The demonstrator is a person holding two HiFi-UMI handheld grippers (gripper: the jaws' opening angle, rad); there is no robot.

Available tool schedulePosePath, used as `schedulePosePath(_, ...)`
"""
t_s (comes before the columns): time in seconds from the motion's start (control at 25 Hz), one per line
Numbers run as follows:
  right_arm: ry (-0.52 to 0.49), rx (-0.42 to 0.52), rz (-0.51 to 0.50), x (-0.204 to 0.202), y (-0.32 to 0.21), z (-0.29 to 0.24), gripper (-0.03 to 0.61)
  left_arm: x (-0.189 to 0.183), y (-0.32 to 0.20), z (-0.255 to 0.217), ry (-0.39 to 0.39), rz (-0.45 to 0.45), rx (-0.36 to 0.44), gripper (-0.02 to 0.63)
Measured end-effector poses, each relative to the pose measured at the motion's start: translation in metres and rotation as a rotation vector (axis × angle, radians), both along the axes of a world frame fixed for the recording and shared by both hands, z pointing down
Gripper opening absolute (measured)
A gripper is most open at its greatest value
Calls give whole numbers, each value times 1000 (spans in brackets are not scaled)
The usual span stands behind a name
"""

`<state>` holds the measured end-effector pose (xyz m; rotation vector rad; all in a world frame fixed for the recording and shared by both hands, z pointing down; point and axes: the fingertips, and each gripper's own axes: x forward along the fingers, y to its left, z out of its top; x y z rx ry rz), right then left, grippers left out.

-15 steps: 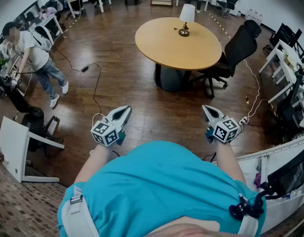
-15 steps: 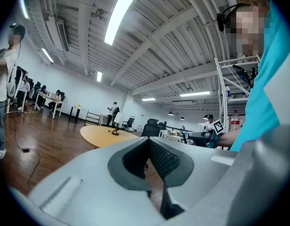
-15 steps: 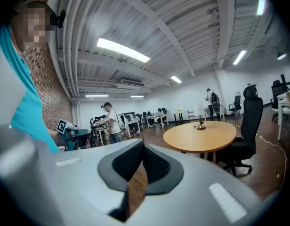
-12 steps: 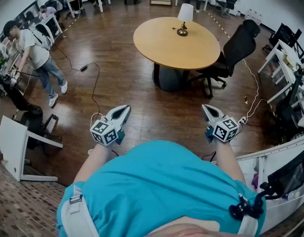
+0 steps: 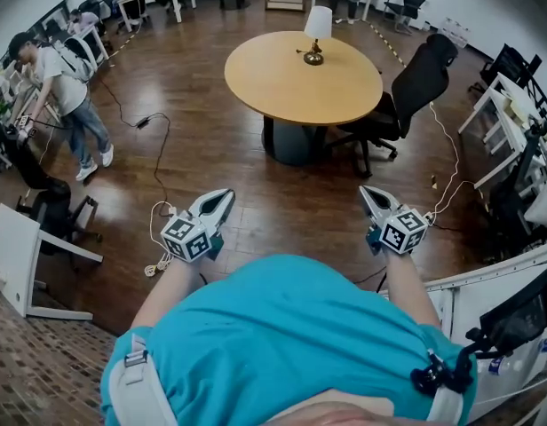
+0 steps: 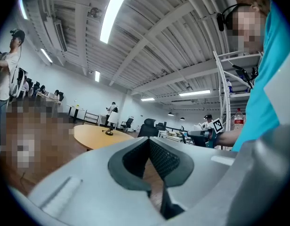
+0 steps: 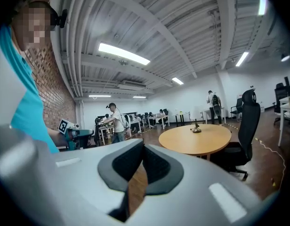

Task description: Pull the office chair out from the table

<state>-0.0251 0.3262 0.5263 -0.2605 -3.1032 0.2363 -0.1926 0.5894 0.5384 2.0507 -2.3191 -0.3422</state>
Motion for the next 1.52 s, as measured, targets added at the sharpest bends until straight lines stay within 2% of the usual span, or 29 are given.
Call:
schedulePosePath(0.16, 11, -4, -3, 0, -24, 9, -3, 2, -23, 14, 26, 2, -8, 28)
schedulePosePath(0.36, 27, -12, 5, -26, -41, 14, -3, -26, -41, 20, 37, 12, -18, 27)
schedulePosePath(0.52, 34, -8, 33, -61, -38, 17, -3, -74, -45, 24, 48, 39, 6, 28)
schedulePosePath(0.72, 27, -15, 100, -121, -50, 22, -3, -150, -74, 37, 57, 124, 4, 28)
schedulePosePath(0.88, 33, -13, 181, -154, -75, 33, -3, -203, -114, 50, 53, 223, -11, 26)
schedulePosePath(1.08, 67, -21, 284, -180, -115, 50, -3, -246, -177, 60, 36, 339, -3, 28)
schedulePosePath(1.16, 70, -30, 316, -180, -145, 56, -3, -250, -215, 63, 40, 374, -3, 27)
schedulePosePath(1.32, 59, -46, 367, -154, -203, 74, -3, -231, -284, 76, 44, 426, -9, 27)
schedulePosePath(1.52, 62, -25, 368, -121, -265, 80, -3, -201, -356, 64, 31, 430, 13, 26)
